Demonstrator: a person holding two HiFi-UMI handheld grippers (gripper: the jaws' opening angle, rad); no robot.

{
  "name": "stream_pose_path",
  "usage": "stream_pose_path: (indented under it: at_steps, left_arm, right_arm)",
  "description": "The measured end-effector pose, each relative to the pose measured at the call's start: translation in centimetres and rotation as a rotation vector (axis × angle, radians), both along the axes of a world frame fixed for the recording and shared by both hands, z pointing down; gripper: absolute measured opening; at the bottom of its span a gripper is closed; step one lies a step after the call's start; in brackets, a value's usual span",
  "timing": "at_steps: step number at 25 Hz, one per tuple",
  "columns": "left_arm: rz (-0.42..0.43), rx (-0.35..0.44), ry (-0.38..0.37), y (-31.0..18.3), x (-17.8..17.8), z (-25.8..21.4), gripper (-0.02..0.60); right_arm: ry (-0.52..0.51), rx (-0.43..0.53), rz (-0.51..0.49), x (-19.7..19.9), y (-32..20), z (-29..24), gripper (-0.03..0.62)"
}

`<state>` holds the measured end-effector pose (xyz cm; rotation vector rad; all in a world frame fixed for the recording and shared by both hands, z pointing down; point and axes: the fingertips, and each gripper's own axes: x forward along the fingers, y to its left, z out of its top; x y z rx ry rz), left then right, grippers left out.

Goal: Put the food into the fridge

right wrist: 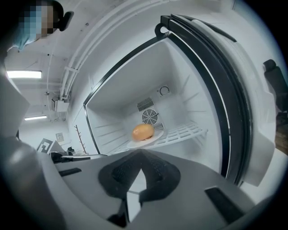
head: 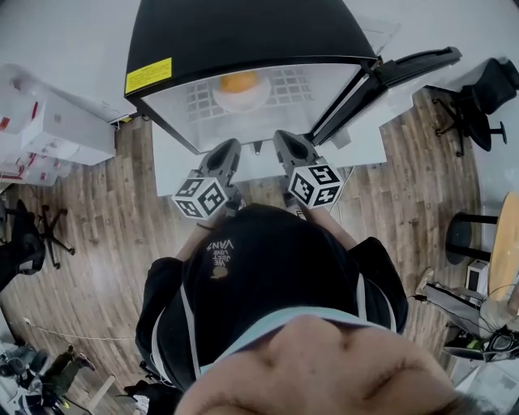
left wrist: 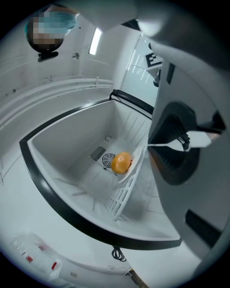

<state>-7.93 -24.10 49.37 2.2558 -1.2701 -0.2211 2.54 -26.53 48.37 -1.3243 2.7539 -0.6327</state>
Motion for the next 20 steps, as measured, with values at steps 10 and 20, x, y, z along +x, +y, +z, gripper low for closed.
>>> stream_pose_path:
  at_steps: [10,20]
  left_arm:
    - [-0.033,0.006,0.004,1.9,1.2,0.2,0.028]
    - [-0.057,-0.005,0.012,3.4,2.1,0.8,0.027]
  right_arm:
    - [0.013,0.009,-0.025,1.5,2.2,0.4,0.012]
    - [0.031,0.005,-0.051,2.4,3.6,0.7,0.012]
